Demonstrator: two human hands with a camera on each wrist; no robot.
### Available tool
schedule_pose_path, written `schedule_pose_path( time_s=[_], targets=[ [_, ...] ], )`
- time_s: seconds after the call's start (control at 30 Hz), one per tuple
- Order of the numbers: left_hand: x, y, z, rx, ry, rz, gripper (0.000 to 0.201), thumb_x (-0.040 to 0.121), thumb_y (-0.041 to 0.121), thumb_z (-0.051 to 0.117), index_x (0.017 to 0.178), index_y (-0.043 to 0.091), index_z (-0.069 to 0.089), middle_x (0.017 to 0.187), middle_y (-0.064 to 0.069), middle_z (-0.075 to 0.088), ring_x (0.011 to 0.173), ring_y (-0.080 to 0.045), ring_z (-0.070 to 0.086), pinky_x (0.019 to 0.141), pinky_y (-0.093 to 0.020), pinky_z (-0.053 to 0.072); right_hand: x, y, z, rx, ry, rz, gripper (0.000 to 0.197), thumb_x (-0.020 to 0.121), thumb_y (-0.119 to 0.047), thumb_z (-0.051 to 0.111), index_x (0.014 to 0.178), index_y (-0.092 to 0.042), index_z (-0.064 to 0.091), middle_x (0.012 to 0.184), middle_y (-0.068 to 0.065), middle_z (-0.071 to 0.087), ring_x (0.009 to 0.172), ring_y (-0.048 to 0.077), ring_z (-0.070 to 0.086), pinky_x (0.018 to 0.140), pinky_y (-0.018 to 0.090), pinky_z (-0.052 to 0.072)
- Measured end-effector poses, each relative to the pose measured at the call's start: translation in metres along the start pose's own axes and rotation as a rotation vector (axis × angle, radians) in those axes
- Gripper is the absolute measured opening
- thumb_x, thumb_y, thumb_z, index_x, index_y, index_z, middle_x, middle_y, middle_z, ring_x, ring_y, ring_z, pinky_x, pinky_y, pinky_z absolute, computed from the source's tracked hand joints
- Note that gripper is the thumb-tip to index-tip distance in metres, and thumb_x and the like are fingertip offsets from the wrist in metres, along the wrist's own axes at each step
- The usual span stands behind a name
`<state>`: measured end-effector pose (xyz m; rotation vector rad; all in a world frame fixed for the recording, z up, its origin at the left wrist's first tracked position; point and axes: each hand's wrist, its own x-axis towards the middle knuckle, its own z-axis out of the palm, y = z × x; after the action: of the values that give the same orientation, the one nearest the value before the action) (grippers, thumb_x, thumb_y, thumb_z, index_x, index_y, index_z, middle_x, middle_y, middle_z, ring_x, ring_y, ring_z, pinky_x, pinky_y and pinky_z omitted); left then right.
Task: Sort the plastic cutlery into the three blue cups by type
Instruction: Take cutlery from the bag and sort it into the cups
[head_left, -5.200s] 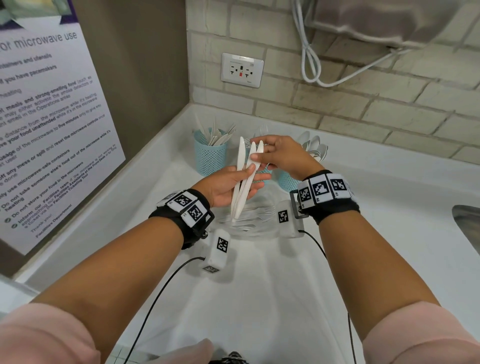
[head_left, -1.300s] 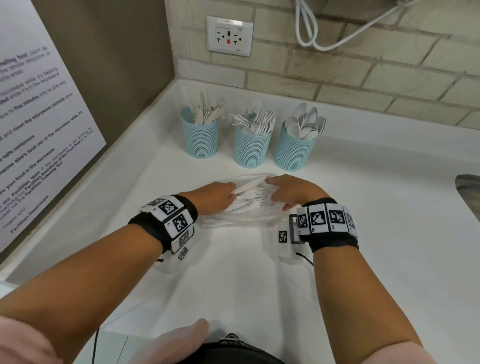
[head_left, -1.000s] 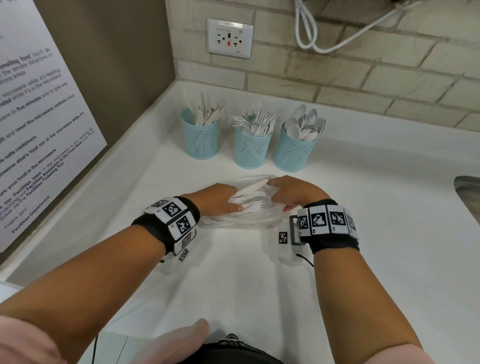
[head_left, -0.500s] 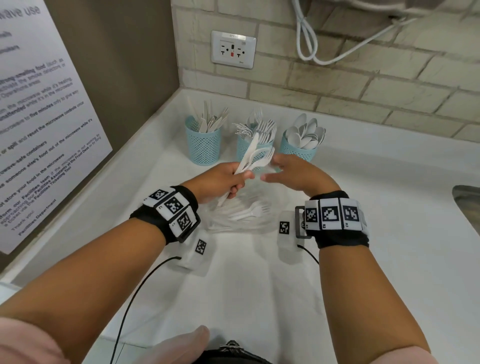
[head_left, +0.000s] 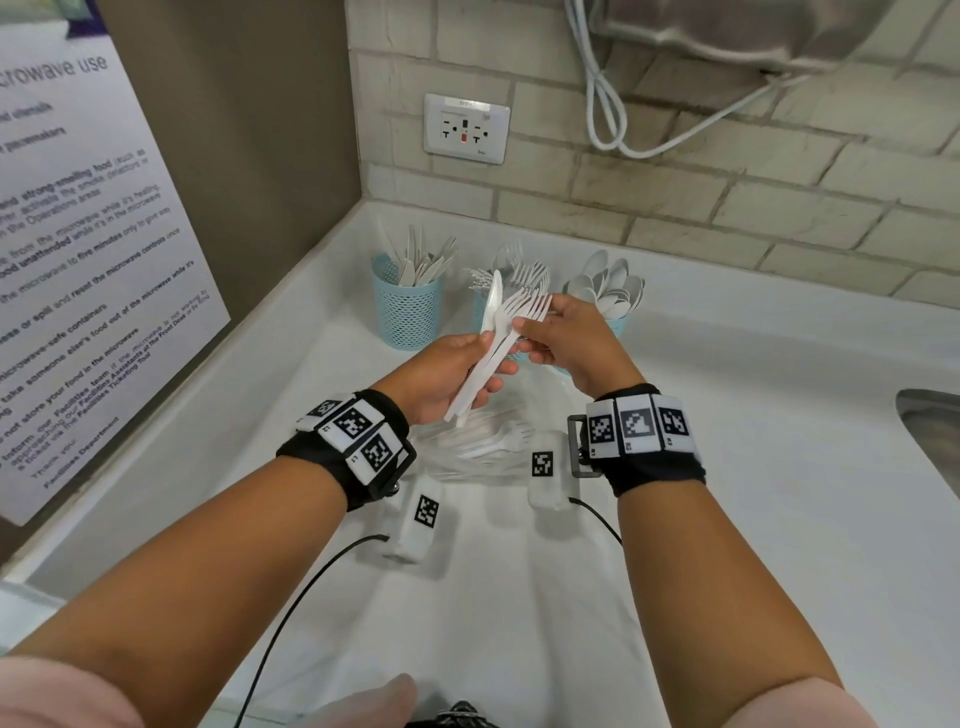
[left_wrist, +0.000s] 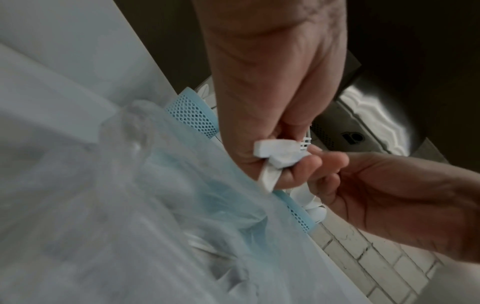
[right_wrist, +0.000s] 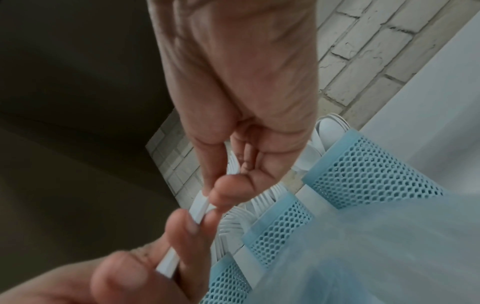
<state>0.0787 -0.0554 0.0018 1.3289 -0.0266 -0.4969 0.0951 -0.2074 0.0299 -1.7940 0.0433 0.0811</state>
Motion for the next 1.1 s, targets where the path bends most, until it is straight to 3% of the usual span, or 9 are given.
schedule_pose_path(
  time_s=[0.2,0.37,0.53,0.67,0.8,0.9,0.97,1.03,1.1],
  targets=[
    [-0.003,-0.005,-0.001,0.026,0.050,0.025,0.028,0.101,0.033,0.037,0.101,0.020,0.061,0.084,-0.001,0.071,0.058,-0.006,0.064,0.051,-0.016,0.049,-0.001,0.005,-0.001,0.036,-0.027,0.022,0.019,0.089,-0.006,0.060,0.108,-0.005,0.060,0.080,0.006,0.064,0.059,0.008,0.058,0.052,0.013,0.051],
    [-0.001,-0.008,0.002,0.109,0.191,0.090,0.027,0.101,0.031,0.036,0.104,0.016,0.059,0.081,-0.001,0.067,0.048,-0.002,0.060,0.052,-0.017,0.043,0.000,0.008,-0.003,0.181,-0.038,0.050,0.006,0.090,-0.002,0.058,0.093,-0.006,0.061,0.078,0.006,0.062,0.050,0.001,0.061,0.055,0.011,0.052],
    [0.001,-0.012,0.005,0.298,0.186,0.200,0.027,0.100,0.029,0.041,0.107,0.014,0.061,0.078,-0.001,0.067,0.044,-0.003,0.055,0.050,-0.020,0.040,0.005,0.009,0.001,0.147,-0.027,0.044,0.016,0.092,-0.006,0.056,0.106,0.000,0.060,0.074,0.004,0.060,0.054,0.004,0.058,0.056,0.012,0.053],
    [0.001,-0.009,0.005,0.265,0.176,0.215,0.025,0.100,0.031,0.041,0.101,0.017,0.061,0.078,-0.001,0.068,0.044,-0.004,0.054,0.047,-0.017,0.040,0.011,0.008,0.004,0.050,-0.010,0.039,0.005,0.091,-0.011,0.059,0.095,-0.011,0.060,0.074,0.000,0.057,0.064,0.008,0.052,0.056,0.016,0.049],
    [0.001,-0.007,0.005,0.186,0.192,0.205,0.027,0.100,0.031,0.040,0.101,0.014,0.060,0.076,-0.002,0.066,0.042,-0.003,0.051,0.043,-0.015,0.036,0.019,0.003,0.003,0.067,0.059,0.017,0.015,0.090,-0.006,0.059,0.079,-0.015,0.055,0.074,0.002,0.061,0.062,0.009,0.058,0.051,0.016,0.049],
    [0.002,-0.008,0.003,0.144,0.215,0.174,0.025,0.101,0.031,0.039,0.099,0.016,0.058,0.076,-0.001,0.066,0.039,-0.002,0.047,0.039,-0.014,0.032,0.026,-0.011,-0.003,0.040,0.152,-0.032,0.009,0.091,-0.003,0.055,0.095,-0.011,0.052,0.076,0.002,0.059,0.061,0.011,0.058,0.046,0.016,0.049],
    [0.003,-0.008,-0.001,0.112,0.227,0.143,0.025,0.101,0.031,0.038,0.101,0.016,0.057,0.073,-0.001,0.064,0.039,-0.002,0.043,0.038,-0.014,0.029,0.034,-0.024,-0.013,0.052,0.291,-0.118,0.018,0.091,0.000,0.053,0.105,-0.011,0.050,0.078,0.002,0.057,0.058,0.011,0.058,0.045,0.017,0.050],
    [0.003,-0.007,-0.004,0.106,0.233,0.114,0.029,0.101,0.033,0.037,0.099,0.015,0.059,0.071,0.001,0.062,0.040,-0.002,0.041,0.037,-0.014,0.027,0.041,-0.039,-0.022,0.013,0.434,-0.241,0.022,0.091,0.001,0.052,0.111,-0.007,0.054,0.083,0.002,0.058,0.061,0.012,0.059,0.051,0.022,0.053],
    [0.002,-0.005,-0.005,0.101,0.235,0.083,0.033,0.101,0.035,0.035,0.096,0.016,0.061,0.070,0.001,0.061,0.041,-0.003,0.039,0.037,-0.014,0.026,0.045,-0.051,-0.026,-0.037,0.550,-0.373,0.024,0.091,0.002,0.049,0.113,-0.004,0.058,0.079,-0.006,0.056,0.067,0.014,0.059,0.060,0.029,0.057]
  ],
)
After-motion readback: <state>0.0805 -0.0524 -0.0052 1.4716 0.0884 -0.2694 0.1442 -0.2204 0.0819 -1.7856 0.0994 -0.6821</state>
